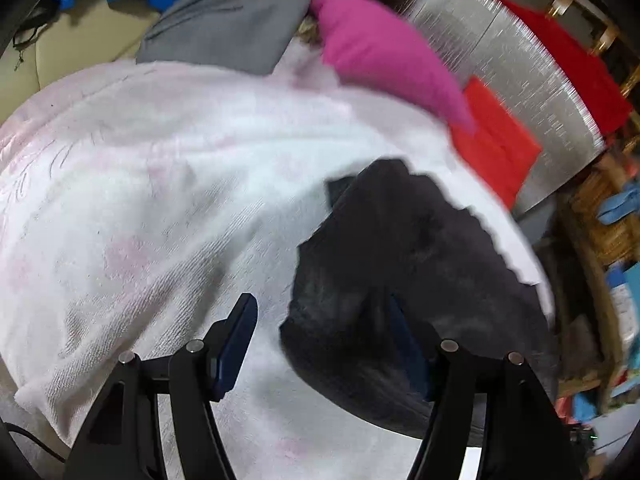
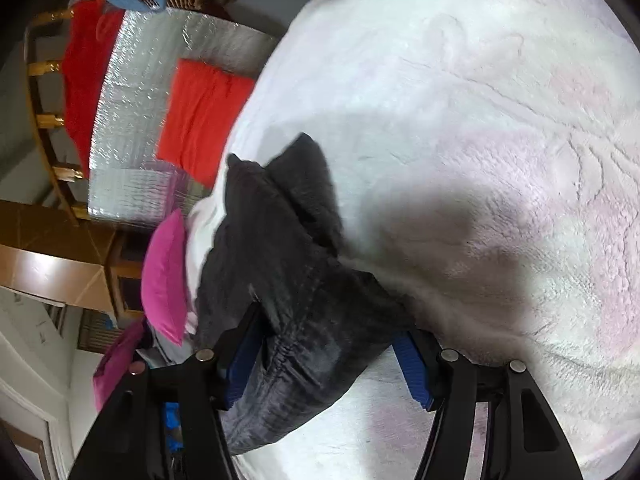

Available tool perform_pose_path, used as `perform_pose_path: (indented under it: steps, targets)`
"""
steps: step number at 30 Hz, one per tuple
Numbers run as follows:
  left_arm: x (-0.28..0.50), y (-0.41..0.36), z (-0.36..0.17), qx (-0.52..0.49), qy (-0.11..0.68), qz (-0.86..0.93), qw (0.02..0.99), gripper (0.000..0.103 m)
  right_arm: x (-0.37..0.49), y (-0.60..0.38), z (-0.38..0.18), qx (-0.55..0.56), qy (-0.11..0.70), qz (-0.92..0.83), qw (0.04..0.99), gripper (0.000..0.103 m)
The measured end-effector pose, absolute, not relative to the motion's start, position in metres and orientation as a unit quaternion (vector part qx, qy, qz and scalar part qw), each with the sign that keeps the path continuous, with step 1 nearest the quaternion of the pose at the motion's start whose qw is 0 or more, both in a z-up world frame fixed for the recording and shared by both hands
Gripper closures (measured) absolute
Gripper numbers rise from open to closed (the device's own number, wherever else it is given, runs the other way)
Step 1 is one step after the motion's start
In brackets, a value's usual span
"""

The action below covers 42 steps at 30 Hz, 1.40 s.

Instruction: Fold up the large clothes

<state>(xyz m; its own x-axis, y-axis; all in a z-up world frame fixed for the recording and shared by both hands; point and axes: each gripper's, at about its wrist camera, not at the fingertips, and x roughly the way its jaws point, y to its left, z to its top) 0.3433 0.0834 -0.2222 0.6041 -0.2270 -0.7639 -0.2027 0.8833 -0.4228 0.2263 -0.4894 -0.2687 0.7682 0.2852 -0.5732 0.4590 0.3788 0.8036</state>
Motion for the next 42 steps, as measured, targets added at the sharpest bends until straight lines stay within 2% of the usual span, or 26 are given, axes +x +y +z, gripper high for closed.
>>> perform_pose_path:
  steps: [3,7,11,15,18,19,21,24,26,31,32,34,35,36,37,39,42]
  targets:
    - [0.348,0.075,-0.233,-0.218,0.468,0.005,0.856,0.035,0.227,-0.485,-0.262,0.518,0.345,-0.069,0.780,0.049]
    - [0.341,0.074,-0.226,-0.204,0.460,0.013,0.864,0.035,0.224,-0.485,-0.261,0.510,0.351,-0.065,0.782,0.050]
    - [0.323,0.067,-0.197,-0.142,0.399,0.035,0.905,0.035,0.209,-0.491,-0.248,0.508,0.352,-0.064,0.784,0.042]
    - [0.308,0.052,-0.172,-0.090,0.329,0.044,0.939,0.034,0.195,-0.493,-0.225,0.453,0.335,-0.116,0.818,0.038]
    - [0.318,0.040,-0.175,-0.066,0.342,0.028,0.937,0.032,0.193,-0.484,-0.208,0.398,0.313,-0.130,0.852,0.039]
    - [0.322,0.034,-0.179,-0.054,0.355,0.024,0.933,0.032,0.198,-0.474,-0.204,0.367,0.314,-0.134,0.866,0.041]
    - [0.331,0.024,-0.190,-0.031,0.385,0.018,0.922,0.032,0.207,-0.461,-0.201,0.321,0.322,-0.137,0.880,0.070]
    - [0.346,0.018,-0.213,-0.009,0.437,0.025,0.899,0.031,0.226,-0.450,-0.214,0.275,0.372,-0.156,0.873,0.070]
    - [0.348,0.020,-0.216,-0.014,0.441,0.024,0.897,0.031,0.233,-0.450,-0.225,0.265,0.397,-0.167,0.863,0.070]
    - [0.328,0.018,-0.198,-0.004,0.407,0.028,0.913,0.031,0.210,-0.436,-0.195,0.225,0.348,-0.180,0.892,0.070]
    - [0.321,0.017,-0.192,-0.006,0.402,0.025,0.915,0.031,0.206,-0.429,-0.187,0.215,0.339,-0.178,0.898,0.069]
    - [0.303,0.012,-0.176,-0.008,0.389,0.021,0.921,0.031,0.196,-0.408,-0.170,0.191,0.326,-0.164,0.911,0.055]
    - [0.294,0.009,-0.169,-0.003,0.380,0.024,0.925,0.030,0.192,-0.398,-0.163,0.180,0.320,-0.161,0.916,0.027]
    - [0.280,0.005,-0.158,0.009,0.366,0.030,0.930,0.028,0.184,-0.385,-0.155,0.166,0.309,-0.157,0.923,0.021]
    - [0.271,0.002,-0.150,0.018,0.355,0.031,0.934,0.027,0.181,-0.375,-0.148,0.157,0.298,-0.152,0.929,0.018]
    - [0.248,-0.004,-0.134,0.034,0.329,0.029,0.943,0.017,0.165,-0.354,-0.133,0.128,0.287,-0.138,0.939,0.018]
    - [0.216,-0.004,-0.108,0.030,0.295,0.020,0.955,0.015,0.152,-0.332,-0.112,0.119,0.290,-0.115,0.942,0.018]
